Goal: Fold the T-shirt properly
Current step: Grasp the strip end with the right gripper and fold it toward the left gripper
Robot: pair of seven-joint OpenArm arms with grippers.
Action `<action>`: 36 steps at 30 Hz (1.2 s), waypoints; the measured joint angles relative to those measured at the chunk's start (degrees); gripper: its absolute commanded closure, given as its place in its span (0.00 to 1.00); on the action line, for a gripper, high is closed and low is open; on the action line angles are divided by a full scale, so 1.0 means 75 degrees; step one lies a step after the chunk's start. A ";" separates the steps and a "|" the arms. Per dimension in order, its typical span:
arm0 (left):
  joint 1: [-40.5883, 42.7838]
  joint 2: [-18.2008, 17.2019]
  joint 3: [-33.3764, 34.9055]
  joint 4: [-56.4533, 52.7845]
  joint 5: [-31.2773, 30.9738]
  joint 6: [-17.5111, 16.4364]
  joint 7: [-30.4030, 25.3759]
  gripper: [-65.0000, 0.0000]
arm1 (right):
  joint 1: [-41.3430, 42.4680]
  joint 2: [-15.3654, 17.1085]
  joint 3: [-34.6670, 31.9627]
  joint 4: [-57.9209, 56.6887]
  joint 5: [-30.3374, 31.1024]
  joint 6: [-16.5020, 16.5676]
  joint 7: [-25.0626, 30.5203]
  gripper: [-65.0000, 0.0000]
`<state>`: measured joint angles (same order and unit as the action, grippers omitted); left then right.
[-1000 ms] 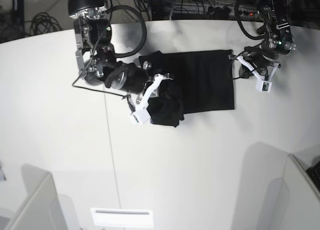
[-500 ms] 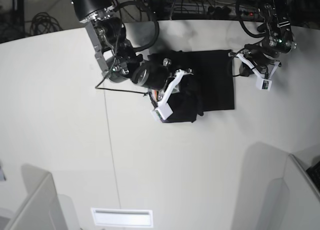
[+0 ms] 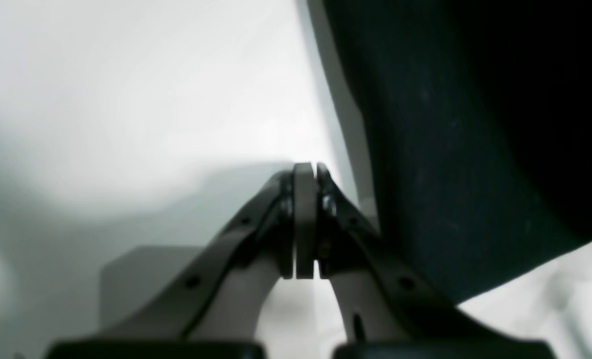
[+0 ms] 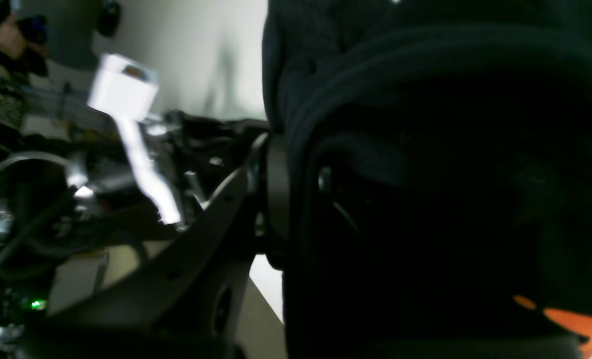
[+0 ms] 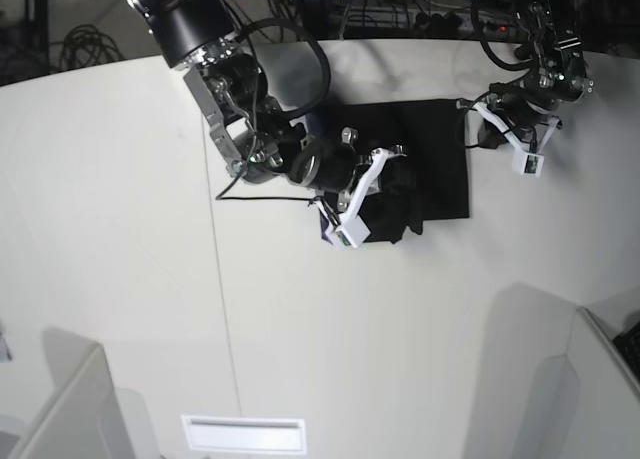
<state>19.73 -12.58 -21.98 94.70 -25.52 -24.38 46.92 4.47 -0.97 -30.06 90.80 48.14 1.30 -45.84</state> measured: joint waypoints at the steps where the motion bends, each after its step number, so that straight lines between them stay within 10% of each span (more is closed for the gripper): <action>1: 0.0020 -0.0003 0.0000 -0.0012 0.0003 0.0000 -0.0012 1.00 | 0.0000 0.0000 -0.0085 -0.0032 0.0006 0.0000 0.0137 1.00; 36: 0.0676 0.0020 -0.2407 -0.0073 0.0198 -0.0003 0.0318 1.00 | 0.0289 -0.0268 -0.0242 -0.1011 0.0012 -0.0003 0.0338 0.90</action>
<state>24.80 -12.43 -40.03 94.15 -24.03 -24.40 49.30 6.63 -2.98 -31.88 83.22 48.23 1.28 -43.31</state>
